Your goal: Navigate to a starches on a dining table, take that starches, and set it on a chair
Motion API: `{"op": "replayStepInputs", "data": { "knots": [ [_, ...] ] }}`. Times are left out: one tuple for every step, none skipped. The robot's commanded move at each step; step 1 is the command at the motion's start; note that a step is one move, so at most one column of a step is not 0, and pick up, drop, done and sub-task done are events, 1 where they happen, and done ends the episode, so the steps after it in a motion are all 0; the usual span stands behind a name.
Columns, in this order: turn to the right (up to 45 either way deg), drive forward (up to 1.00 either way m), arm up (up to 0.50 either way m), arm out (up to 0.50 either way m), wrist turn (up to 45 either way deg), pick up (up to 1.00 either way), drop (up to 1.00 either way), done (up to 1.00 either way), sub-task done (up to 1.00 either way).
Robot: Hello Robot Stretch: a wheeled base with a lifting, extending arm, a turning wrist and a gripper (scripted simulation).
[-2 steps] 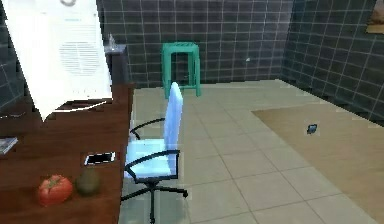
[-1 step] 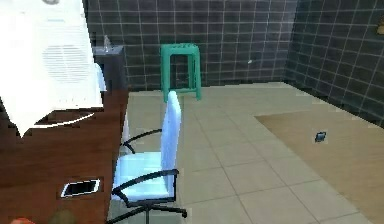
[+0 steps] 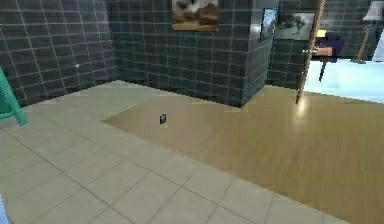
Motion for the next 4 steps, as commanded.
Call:
{"op": "replayStepInputs", "data": {
  "knots": [
    [45.0, 0.00, 0.00, 0.00, 0.0, 0.00, 0.00, 0.00, 0.00],
    [6.0, 0.00, 0.00, 0.00, 0.0, 0.00, 0.00, 0.00, 0.00],
    [0.0, 0.30, 0.00, 0.00, 0.0, 0.00, 0.00, 0.00, 0.00],
    [45.0, 0.00, 0.00, 0.00, 0.0, 0.00, 0.00, 0.00, 0.00]
  ]
}}
